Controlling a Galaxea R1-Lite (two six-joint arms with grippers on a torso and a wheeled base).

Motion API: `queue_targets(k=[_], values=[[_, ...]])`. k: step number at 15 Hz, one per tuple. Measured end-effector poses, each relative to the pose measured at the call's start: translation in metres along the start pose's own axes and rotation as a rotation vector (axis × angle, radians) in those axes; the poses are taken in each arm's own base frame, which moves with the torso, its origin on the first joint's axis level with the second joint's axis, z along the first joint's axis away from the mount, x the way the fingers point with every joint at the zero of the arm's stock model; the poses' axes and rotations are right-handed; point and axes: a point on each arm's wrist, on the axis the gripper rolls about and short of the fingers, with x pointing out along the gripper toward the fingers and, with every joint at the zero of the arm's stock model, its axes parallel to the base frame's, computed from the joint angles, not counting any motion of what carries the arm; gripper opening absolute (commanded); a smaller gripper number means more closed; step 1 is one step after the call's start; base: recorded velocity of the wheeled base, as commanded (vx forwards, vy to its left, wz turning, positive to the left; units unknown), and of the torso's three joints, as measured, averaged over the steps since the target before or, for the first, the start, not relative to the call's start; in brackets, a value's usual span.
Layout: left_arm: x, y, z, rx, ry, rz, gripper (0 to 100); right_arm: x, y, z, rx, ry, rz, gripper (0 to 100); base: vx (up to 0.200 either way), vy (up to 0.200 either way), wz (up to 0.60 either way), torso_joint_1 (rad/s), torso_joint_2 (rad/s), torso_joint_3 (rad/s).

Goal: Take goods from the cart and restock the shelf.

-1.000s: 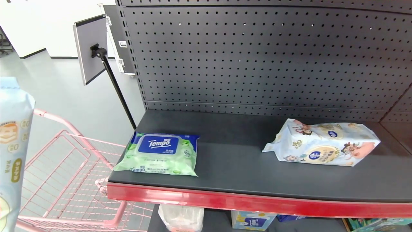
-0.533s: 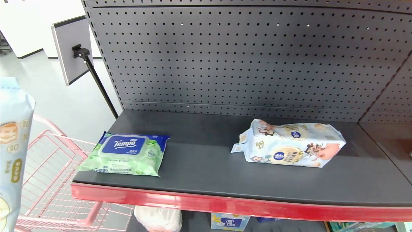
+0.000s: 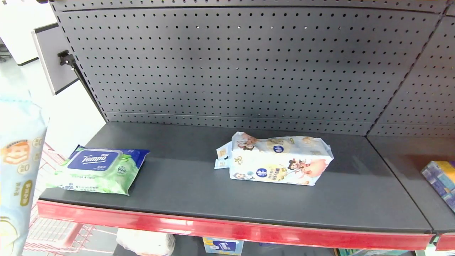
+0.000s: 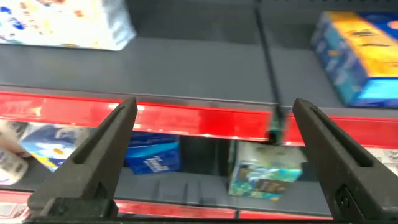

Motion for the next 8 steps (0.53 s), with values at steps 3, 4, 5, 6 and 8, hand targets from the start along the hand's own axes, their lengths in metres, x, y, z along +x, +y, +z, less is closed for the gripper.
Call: queue_targets(k=[3,4,5,6,8], values=[[0.004,0.002,0.004,0.011,-0.022,-0.005,0,-0.005,0.000,0.047,0.039,-0.078,0.029,100,0.000,0.000,0.00,0.000,0.00,0.000],[0.008,0.003,0.006,0.020,-0.024,-0.004,0,-0.003,0.000,0.075,0.052,-0.088,0.055,100,0.000,0.000,0.00,0.000,0.00,0.000],[0.011,0.005,0.009,0.033,-0.040,-0.002,0,0.005,0.000,0.099,0.056,-0.075,0.088,100,0.000,0.000,0.00,0.000,0.00,0.000],[0.016,0.006,0.012,0.039,-0.047,-0.001,0,0.020,0.001,0.126,0.052,-0.048,0.134,100,0.000,0.000,0.00,0.000,0.00,0.000],[0.025,0.009,0.016,0.040,-0.051,-0.006,0,0.066,0.006,0.166,0.030,0.009,0.255,100,0.000,0.000,0.00,0.000,0.00,0.000]])
